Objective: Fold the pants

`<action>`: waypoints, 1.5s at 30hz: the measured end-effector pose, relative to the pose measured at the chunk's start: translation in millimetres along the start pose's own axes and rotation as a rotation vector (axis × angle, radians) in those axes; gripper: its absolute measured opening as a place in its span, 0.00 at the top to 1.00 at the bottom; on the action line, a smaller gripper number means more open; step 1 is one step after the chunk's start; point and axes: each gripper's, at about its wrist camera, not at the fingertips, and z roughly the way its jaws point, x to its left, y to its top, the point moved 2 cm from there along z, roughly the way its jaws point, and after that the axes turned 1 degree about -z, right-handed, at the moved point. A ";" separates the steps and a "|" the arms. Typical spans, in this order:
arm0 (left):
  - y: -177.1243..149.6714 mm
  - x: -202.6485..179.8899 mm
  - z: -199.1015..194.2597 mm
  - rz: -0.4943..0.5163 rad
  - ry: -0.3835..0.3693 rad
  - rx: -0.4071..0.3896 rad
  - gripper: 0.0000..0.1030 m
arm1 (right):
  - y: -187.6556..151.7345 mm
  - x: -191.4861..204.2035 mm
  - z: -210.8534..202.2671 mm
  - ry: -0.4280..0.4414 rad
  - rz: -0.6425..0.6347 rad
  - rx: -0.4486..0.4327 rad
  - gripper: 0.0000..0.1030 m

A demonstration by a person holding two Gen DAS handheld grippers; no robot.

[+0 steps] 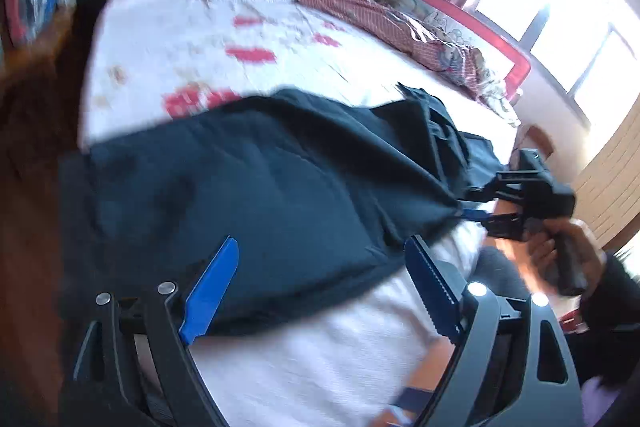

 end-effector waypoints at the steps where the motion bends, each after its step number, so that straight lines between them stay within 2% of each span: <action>1: -6.8 6.1 7.6 -0.092 -0.042 0.029 0.17 | -5.0 1.6 3.6 0.021 0.000 0.016 0.67; 3: -18.5 28.1 13.3 -0.279 -0.122 0.047 0.18 | -12.7 6.8 9.6 0.041 -0.024 0.030 0.67; 5: -23.5 52.4 1.2 -0.439 -0.192 -0.022 0.17 | -16.6 12.5 18.6 0.053 -0.057 0.049 0.67; 6: -27.1 62.4 -1.7 -0.521 -0.245 -0.024 0.18 | -17.3 13.4 23.1 0.052 -0.058 0.059 0.67; 8: -36.1 68.0 -5.5 -0.630 -0.301 0.013 0.17 | -19.3 16.5 31.1 0.078 -0.058 0.080 0.67; 9: -41.1 67.9 -9.5 -0.658 -0.325 0.003 0.17 | -20.1 19.2 33.4 0.079 -0.067 0.082 0.67; 13: -52.6 92.8 -16.2 -0.788 -0.272 -0.088 0.17 | -23.5 23.9 40.6 0.083 -0.086 0.094 0.67; 16: -56.3 108.1 -17.7 -0.849 -0.230 -0.145 0.17 | -28.1 28.3 40.9 0.079 -0.111 0.092 0.67; 20: -50.7 112.3 -25.0 -0.842 -0.190 -0.203 0.19 | -29.0 23.1 38.3 0.081 -0.120 0.094 0.67; 22: -44.5 112.5 -25.3 -0.836 -0.179 -0.227 0.27 | -30.8 24.1 40.7 0.073 -0.125 0.097 0.67; 23: -43.3 115.9 -27.4 -0.835 -0.160 -0.230 0.41 | -31.1 24.0 40.2 0.069 -0.132 0.096 0.67; 24: -43.1 117.6 -28.7 -0.830 -0.137 -0.233 0.61 | -30.0 21.3 37.5 0.070 -0.133 0.093 0.67; 26: -43.7 128.7 -32.5 -0.846 -0.098 -0.248 0.92 | -29.1 18.1 35.0 0.073 -0.119 0.084 0.67; 28: -46.8 135.6 -38.9 -0.883 -0.093 -0.291 0.93 | -28.1 15.1 30.7 0.067 -0.109 0.076 0.67; 30: -47.7 137.2 -49.2 -0.863 -0.062 -0.319 0.94 | -26.9 13.5 23.8 0.065 -0.107 0.059 0.67; 32: -54.0 149.7 -55.4 -0.864 -0.051 -0.315 0.94 | -25.3 11.1 18.0 0.072 -0.101 0.045 0.67; 34: -58.7 158.3 -50.1 -0.876 -0.047 -0.279 0.94 | -23.6 8.7 15.1 0.065 -0.105 0.044 0.67; 37: -56.2 159.5 -38.6 -0.802 0.019 -0.240 0.94 | -18.9 6.7 6.1 0.046 -0.106 0.040 0.67; 39: -61.8 164.3 -37.2 -0.855 -0.019 -0.230 0.93 | -12.0 10.7 -7.9 0.047 -0.131 0.008 0.67; 40: -63.4 162.4 -38.2 -0.850 -0.005 -0.215 0.91 | -5.5 14.3 -17.4 0.042 -0.155 -0.025 0.67; 43: -62.4 155.2 -43.9 -0.786 0.070 -0.155 0.78 | 24.3 27.3 -45.1 -0.030 -0.215 -0.154 0.67; 44: -60.3 155.7 -49.9 -0.785 0.124 -0.144 0.60 | 37.7 30.3 -53.6 -0.061 -0.231 -0.203 0.67; 45: -58.4 157.5 -58.7 -0.783 0.188 -0.149 0.38 | 52.5 33.4 -61.4 -0.102 -0.243 -0.256 0.56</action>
